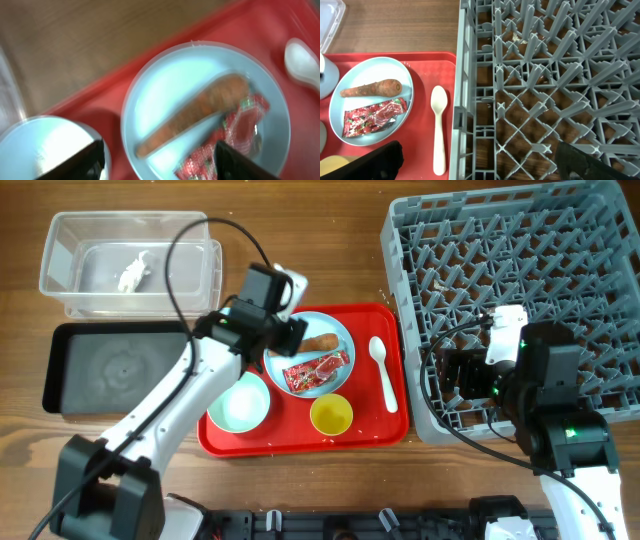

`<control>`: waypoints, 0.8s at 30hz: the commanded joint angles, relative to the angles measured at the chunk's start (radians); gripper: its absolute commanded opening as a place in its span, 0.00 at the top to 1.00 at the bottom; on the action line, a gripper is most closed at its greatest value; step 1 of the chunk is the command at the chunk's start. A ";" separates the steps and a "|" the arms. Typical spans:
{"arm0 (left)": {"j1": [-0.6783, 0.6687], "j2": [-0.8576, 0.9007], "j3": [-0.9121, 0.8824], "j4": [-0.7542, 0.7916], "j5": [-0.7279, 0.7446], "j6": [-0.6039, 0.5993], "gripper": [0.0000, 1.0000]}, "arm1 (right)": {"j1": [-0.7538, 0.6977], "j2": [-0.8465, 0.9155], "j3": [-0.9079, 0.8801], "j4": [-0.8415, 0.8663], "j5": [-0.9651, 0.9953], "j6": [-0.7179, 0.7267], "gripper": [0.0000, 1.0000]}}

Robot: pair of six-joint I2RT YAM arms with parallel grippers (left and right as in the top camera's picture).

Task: Sort waste into correct bins and load items into the dishwasher rack
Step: 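Grasp the carrot from the plate with the left gripper, drop it on black tray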

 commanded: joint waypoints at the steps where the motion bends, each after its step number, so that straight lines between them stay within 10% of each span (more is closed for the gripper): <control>1: -0.035 0.062 -0.003 -0.018 0.002 0.031 0.30 | 0.005 0.003 0.023 -0.001 0.006 0.012 0.00; 14: -0.034 0.293 -0.003 0.082 0.028 0.117 0.31 | 0.005 0.003 0.023 0.000 0.007 0.012 0.00; 24: -0.034 0.294 -0.003 0.116 0.023 0.116 0.87 | 0.005 0.003 0.023 -0.001 0.006 0.012 0.00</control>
